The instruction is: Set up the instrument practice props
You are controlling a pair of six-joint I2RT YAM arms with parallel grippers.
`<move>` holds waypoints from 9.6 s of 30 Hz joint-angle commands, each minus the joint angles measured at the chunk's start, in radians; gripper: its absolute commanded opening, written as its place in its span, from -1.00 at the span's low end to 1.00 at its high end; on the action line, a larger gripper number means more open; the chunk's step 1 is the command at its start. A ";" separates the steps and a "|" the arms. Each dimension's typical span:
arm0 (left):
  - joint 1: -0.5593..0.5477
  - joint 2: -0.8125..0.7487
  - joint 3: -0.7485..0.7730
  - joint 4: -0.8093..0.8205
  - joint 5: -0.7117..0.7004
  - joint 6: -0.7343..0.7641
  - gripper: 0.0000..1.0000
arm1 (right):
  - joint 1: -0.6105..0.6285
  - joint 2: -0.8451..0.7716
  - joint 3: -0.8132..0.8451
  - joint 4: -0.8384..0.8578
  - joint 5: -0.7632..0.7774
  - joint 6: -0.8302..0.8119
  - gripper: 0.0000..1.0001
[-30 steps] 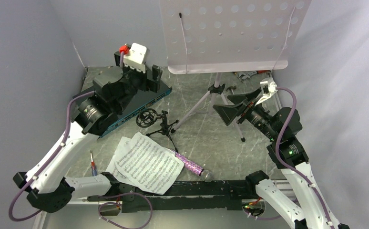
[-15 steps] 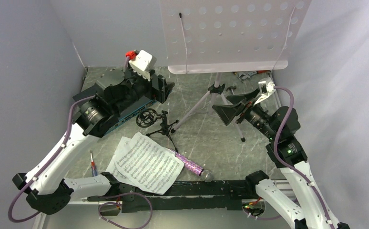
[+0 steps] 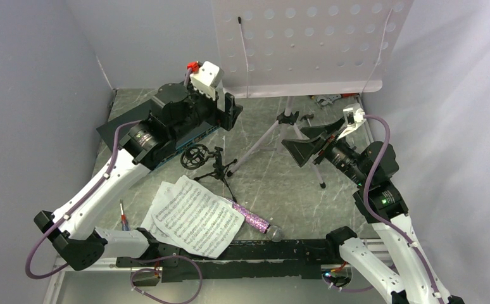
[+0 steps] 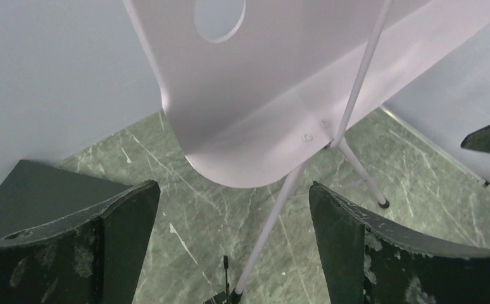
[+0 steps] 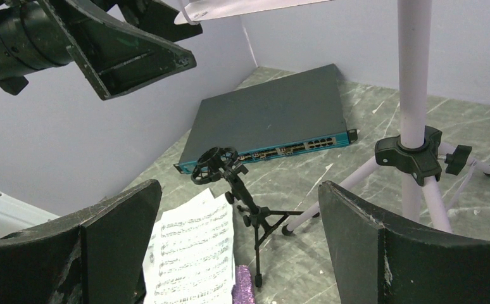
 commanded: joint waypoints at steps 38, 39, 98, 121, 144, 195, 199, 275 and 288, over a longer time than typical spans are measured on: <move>0.037 -0.216 -0.338 -0.039 0.027 -0.200 0.87 | -0.002 -0.008 -0.151 -0.049 -0.051 -0.036 0.99; 0.037 -0.223 -0.350 -0.054 0.026 -0.215 0.87 | -0.002 -0.007 -0.161 -0.053 -0.057 -0.036 0.99; 0.037 -0.405 -0.585 -0.080 -0.024 -0.489 0.87 | 0.555 0.640 -0.297 0.195 0.069 0.088 0.00; 0.037 -0.426 -0.594 -0.095 -0.042 -0.493 0.87 | 0.659 0.806 -0.206 0.207 0.089 0.080 -0.47; 0.037 -0.490 -0.603 -0.100 0.006 -0.388 0.87 | 0.668 0.642 -0.053 -0.019 0.177 -0.148 -1.00; 0.037 -0.357 -0.452 -0.392 0.969 0.501 0.86 | 0.667 0.483 0.288 -0.533 -0.208 -0.508 -1.00; 0.033 -0.267 -0.408 -0.474 0.995 0.500 0.66 | 0.667 0.503 0.310 -0.544 -0.196 -0.502 -1.00; -0.045 -0.586 -0.773 0.691 0.346 -0.443 -0.95 | 0.238 0.048 -0.382 0.630 -0.281 0.238 0.78; -0.045 -0.566 -0.762 0.661 0.450 -0.406 -0.59 | 0.238 0.030 -0.312 0.574 -0.278 0.209 -1.00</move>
